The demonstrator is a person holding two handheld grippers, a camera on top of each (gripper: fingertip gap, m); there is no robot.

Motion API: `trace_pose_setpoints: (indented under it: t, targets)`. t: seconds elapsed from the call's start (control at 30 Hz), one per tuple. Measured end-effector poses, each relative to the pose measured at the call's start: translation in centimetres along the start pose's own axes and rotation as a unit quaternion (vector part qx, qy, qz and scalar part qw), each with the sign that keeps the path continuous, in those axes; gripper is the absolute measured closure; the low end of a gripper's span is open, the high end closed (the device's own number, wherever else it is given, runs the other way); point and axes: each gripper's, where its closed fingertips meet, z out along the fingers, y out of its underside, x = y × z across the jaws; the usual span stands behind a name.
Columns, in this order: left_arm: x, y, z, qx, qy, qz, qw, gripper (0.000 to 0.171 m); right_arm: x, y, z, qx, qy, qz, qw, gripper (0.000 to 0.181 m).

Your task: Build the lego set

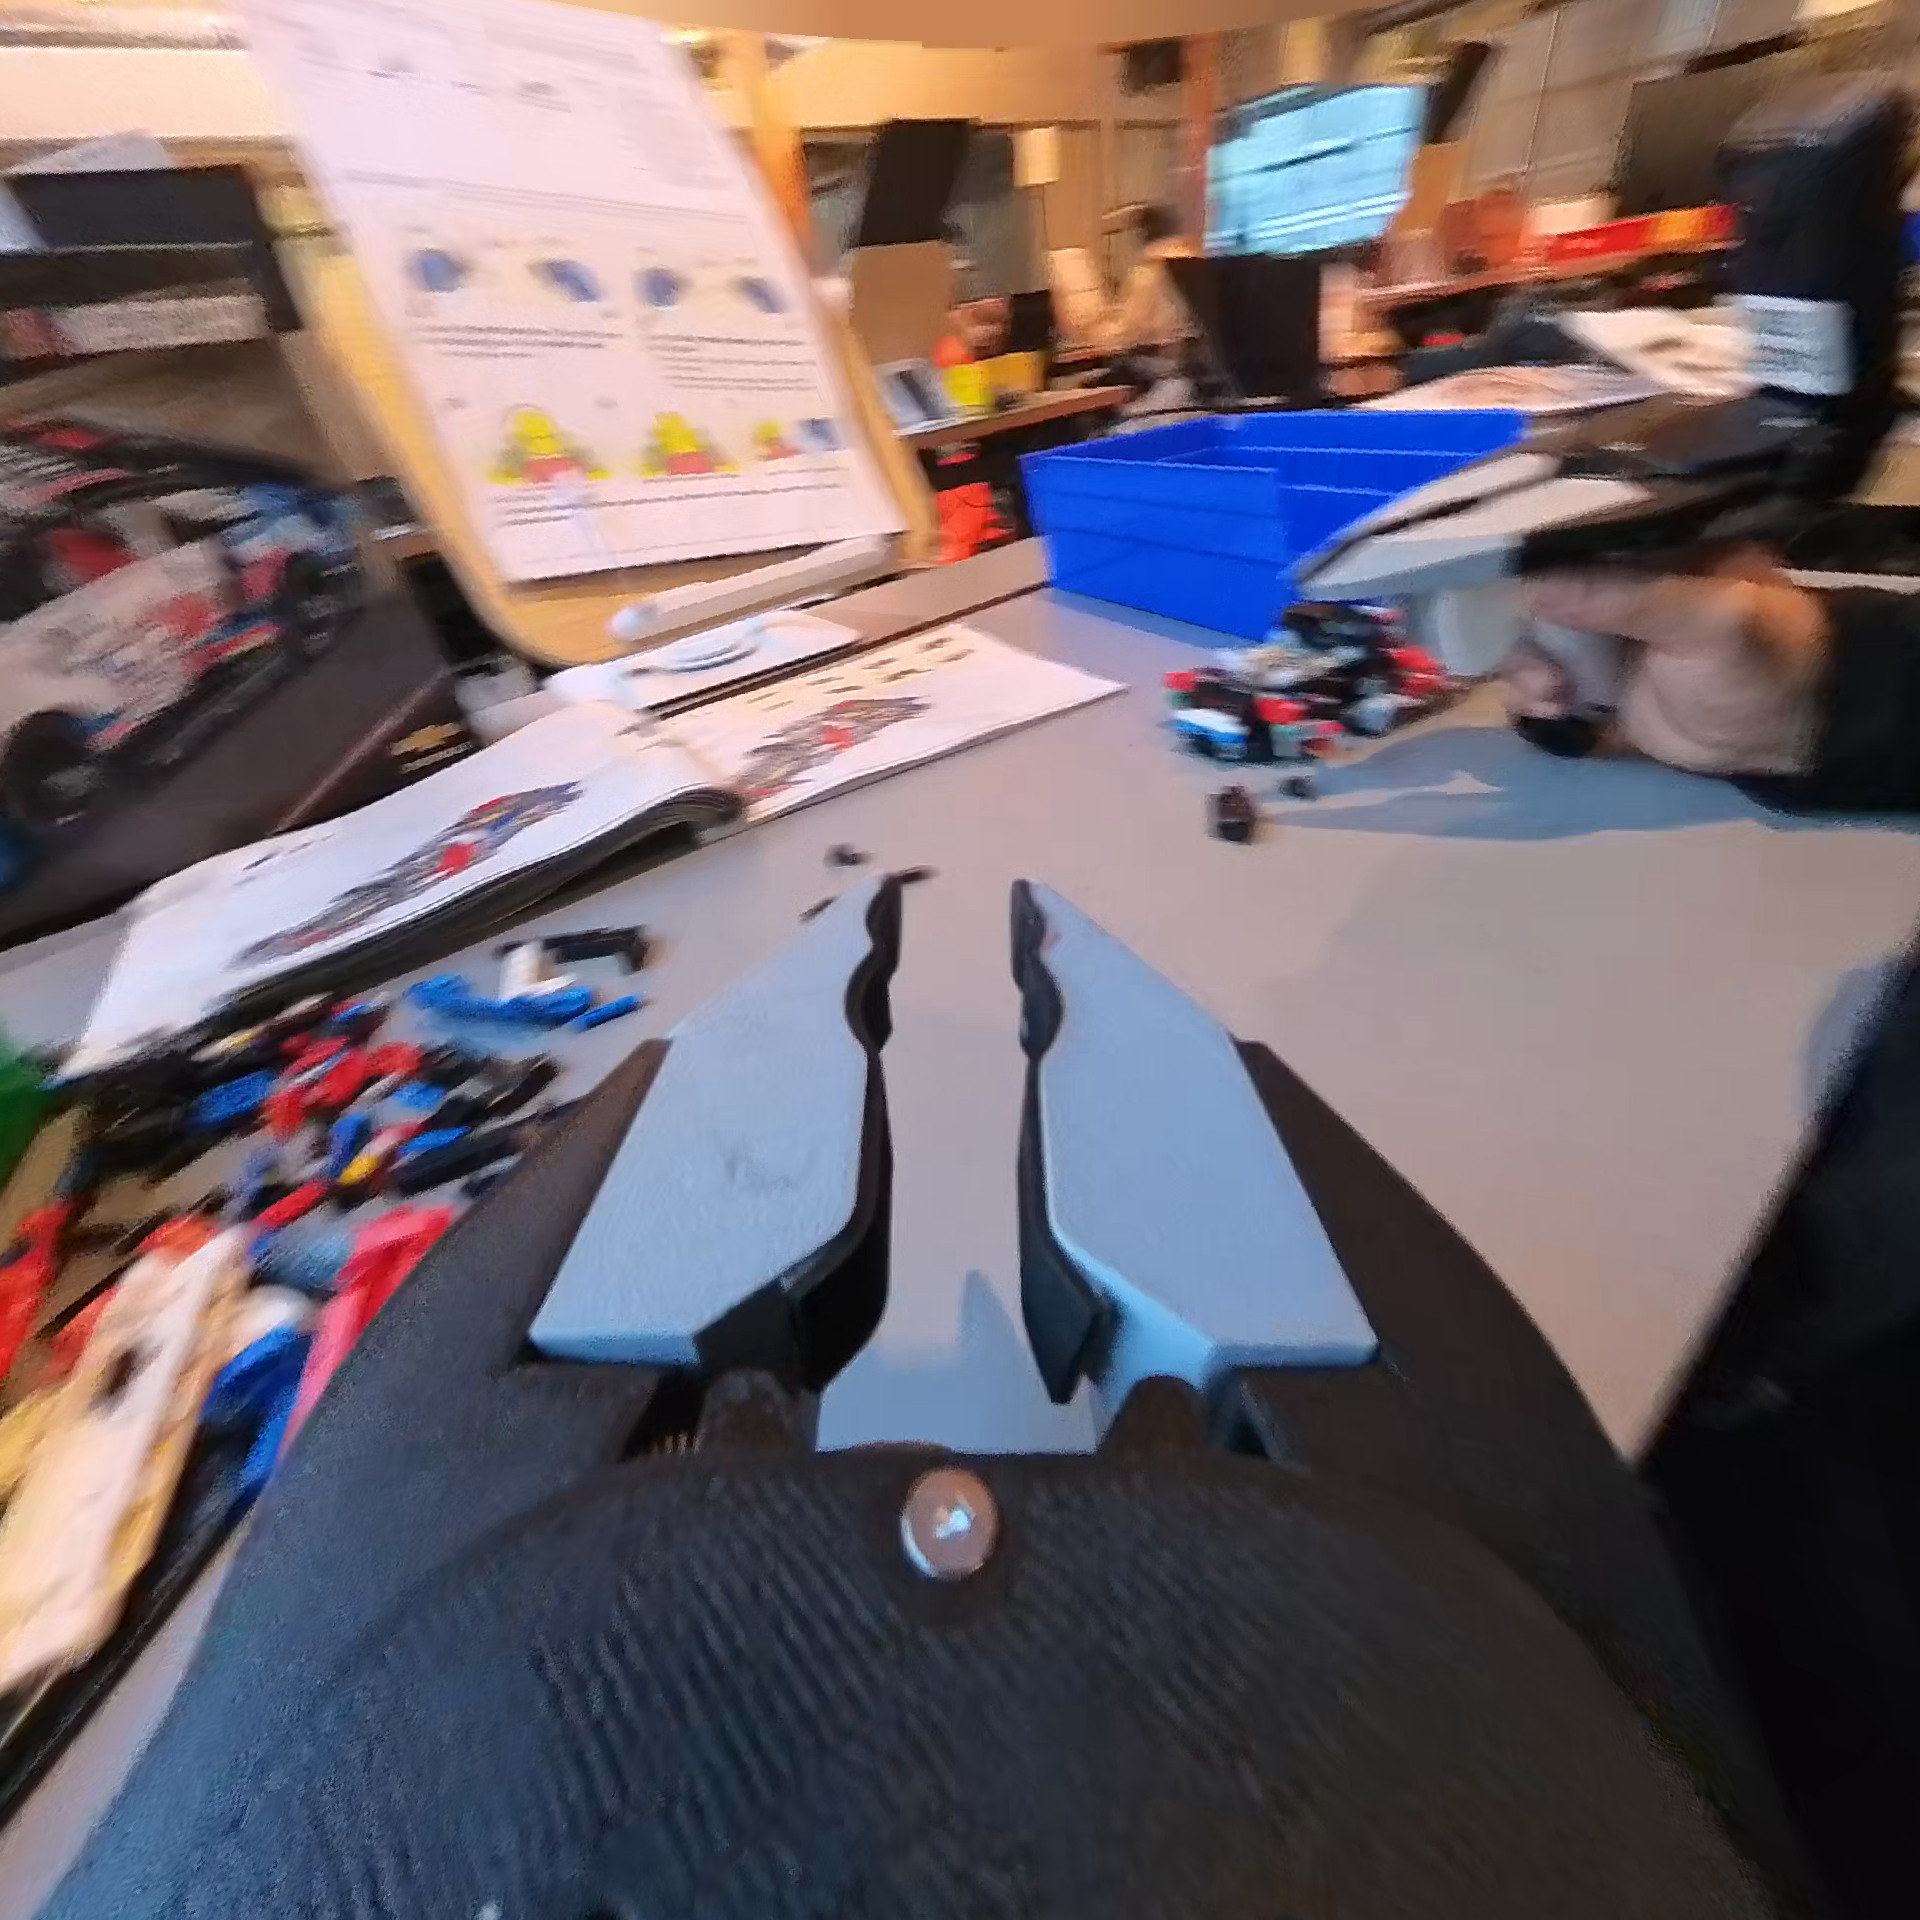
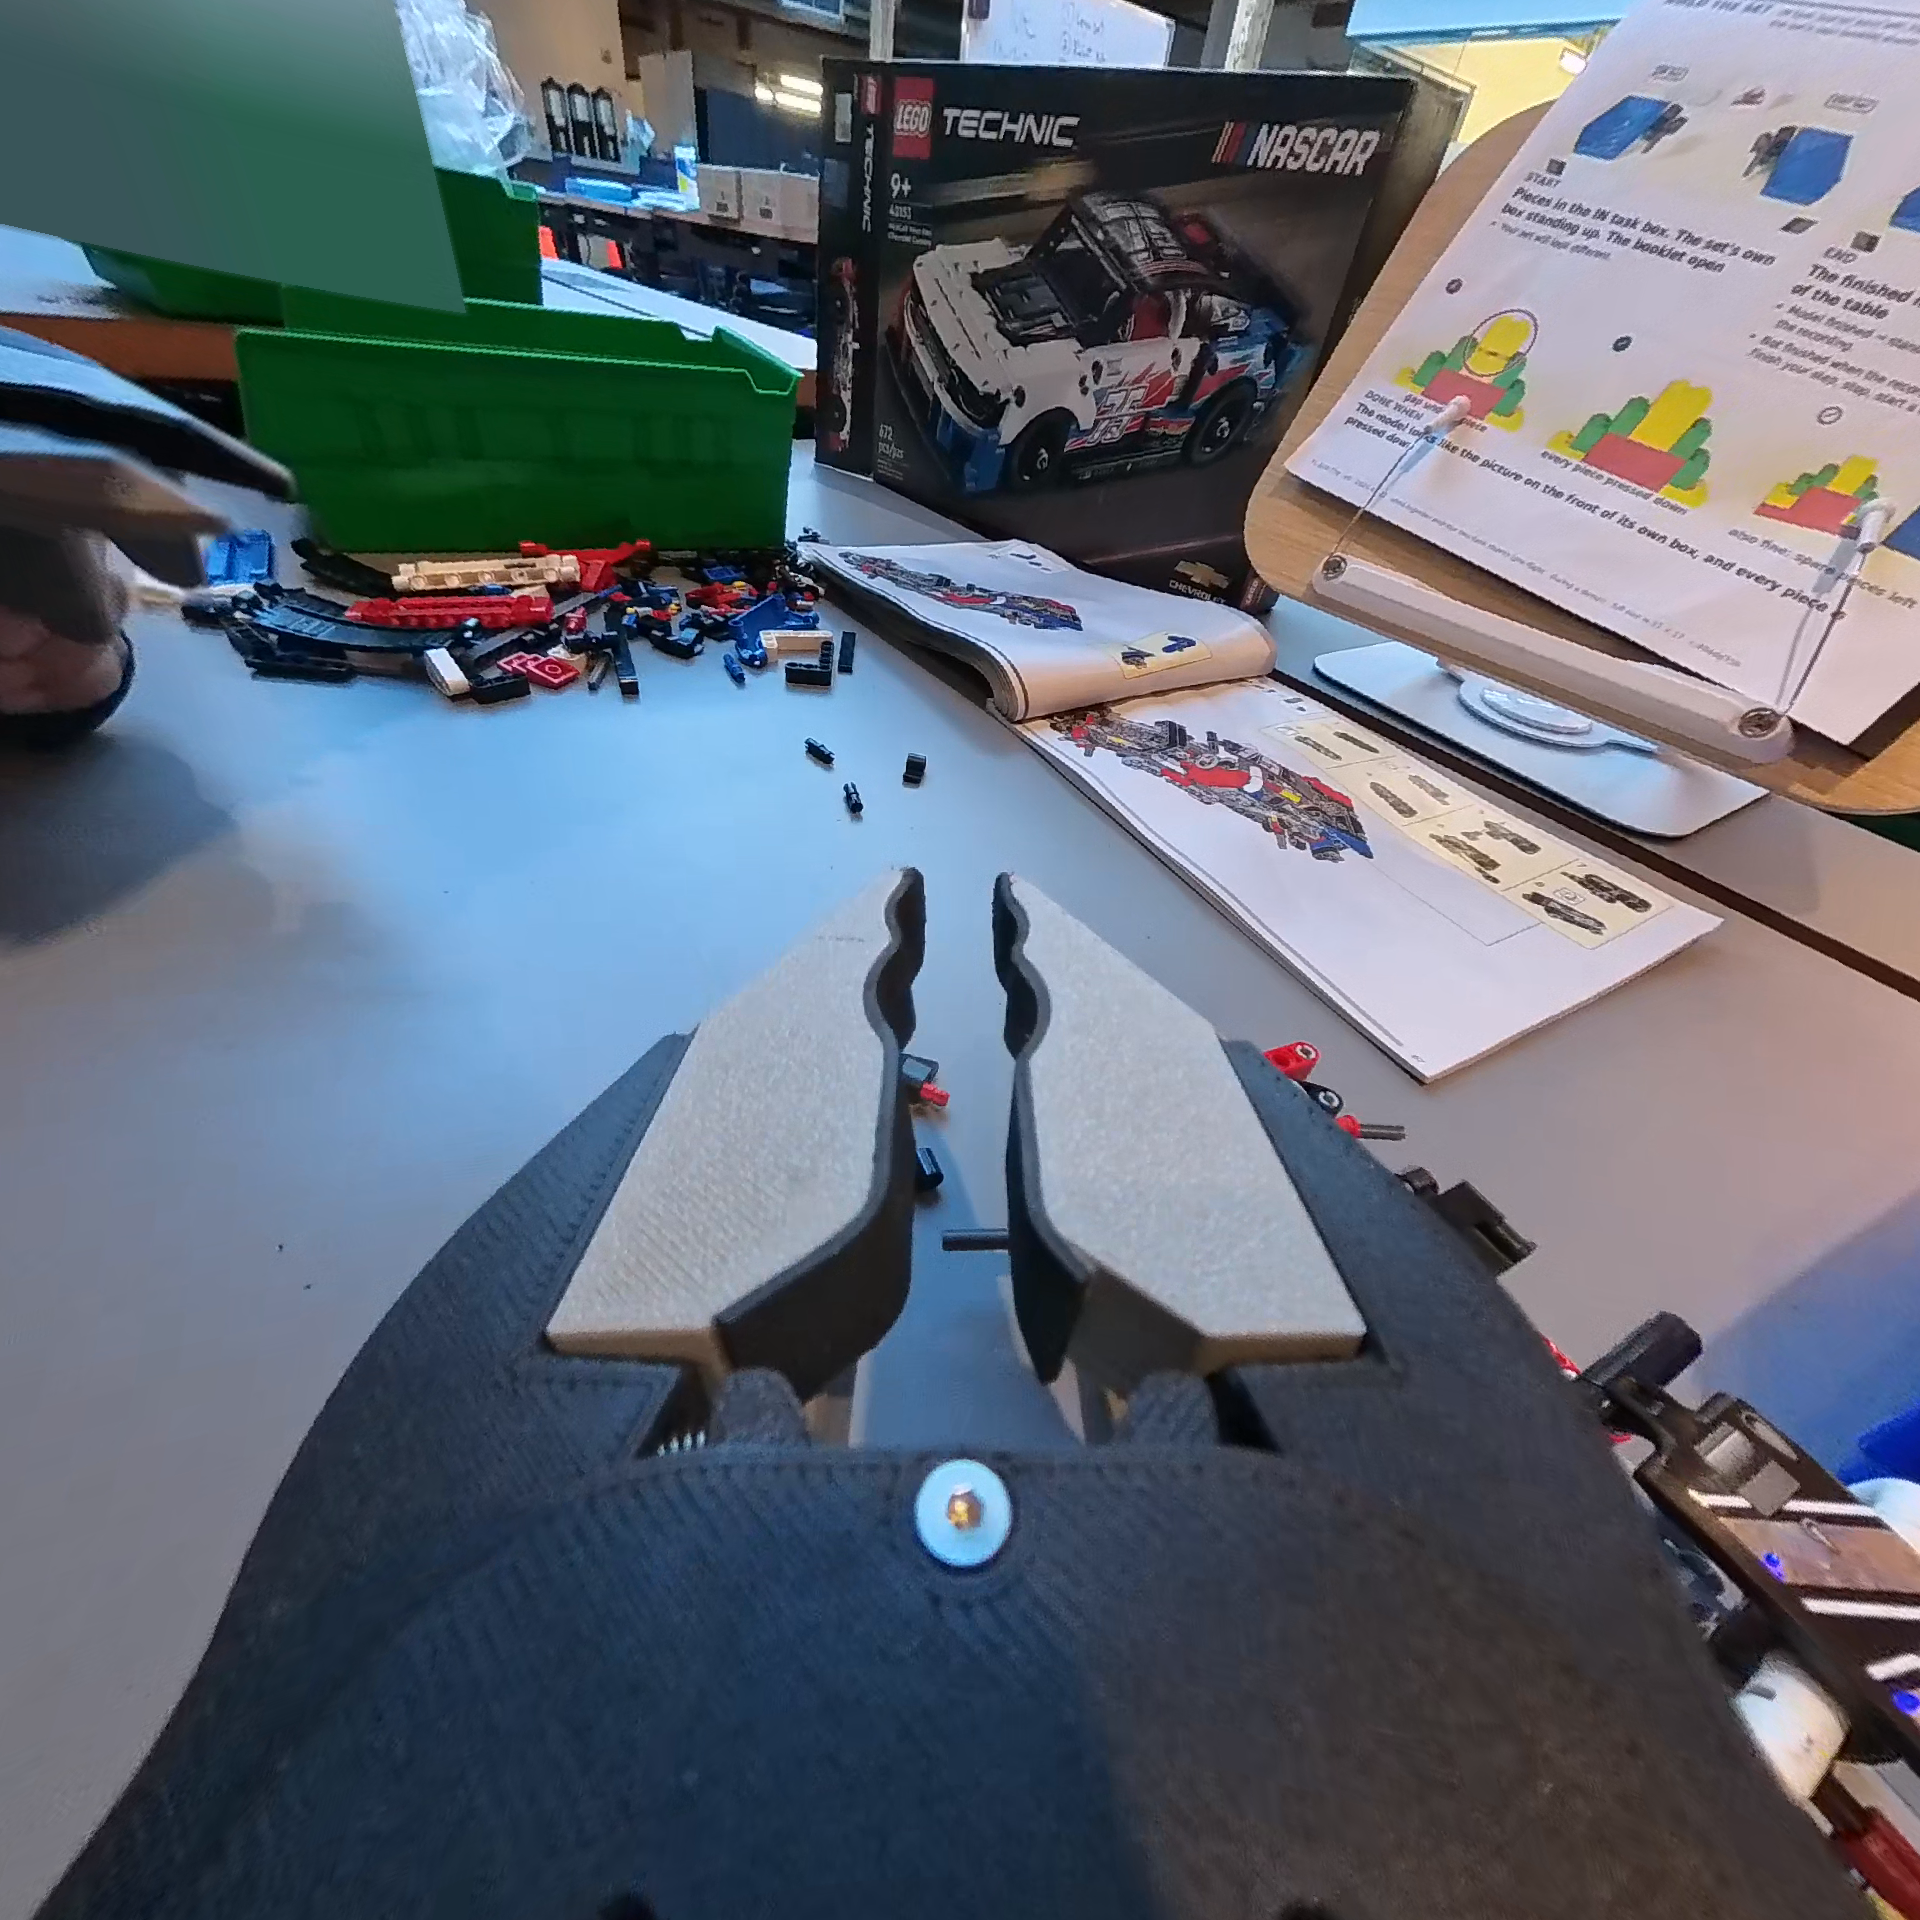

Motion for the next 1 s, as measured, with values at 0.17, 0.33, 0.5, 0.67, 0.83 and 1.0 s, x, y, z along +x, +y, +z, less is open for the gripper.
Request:
trace_pose_setpoints:
  t: [0.17, 0.33, 0.5, 0.67, 0.83, 1.0]
  targets:
    - [-11.2, 3.1, -4.9, -0.179, -0.137, -0.082, 0.971, 0.144, -0.1, -0.1, 0.0, 0.002, -0.003, 0.001, 1.0, 0.172]
    - [-16.2, 9.0, -6.8, -0.321, -0.123, -0.135, 0.929, 0.133, -0.4, -0.2, 0.0, 0.005, -0.007, -0.007, 1.0, 0.172]
    - [-16.6, 12.4, -6.4, -0.413, -0.107, -0.092, 0.9, 0.151, -0.3, -0.4, -0.3, 0.01, 0.005, -0.015, 1.0, 0.173]
    - [-14.2, 11.4, -6.8, -0.397, -0.105, 0.002, 0.912, 0.164, -0.2, -0.1, -0.1, 0.002, 0.005, -0.015, 1.0, 0.173]
    - [-12.9, 11.8, -7.4, -0.384, -0.107, 0.004, 0.917, 0.161, -0.4, 0.2, 0.3, -0.008, -0.004, -0.013, 1.0, 0.174]
    - [-13.3, 9.8, -7.1, -0.326, -0.105, -0.059, 0.938, 0.15, -0.3, 0.1, 0.2, -0.003, -0.001, -0.013, 1.0, 0.174]
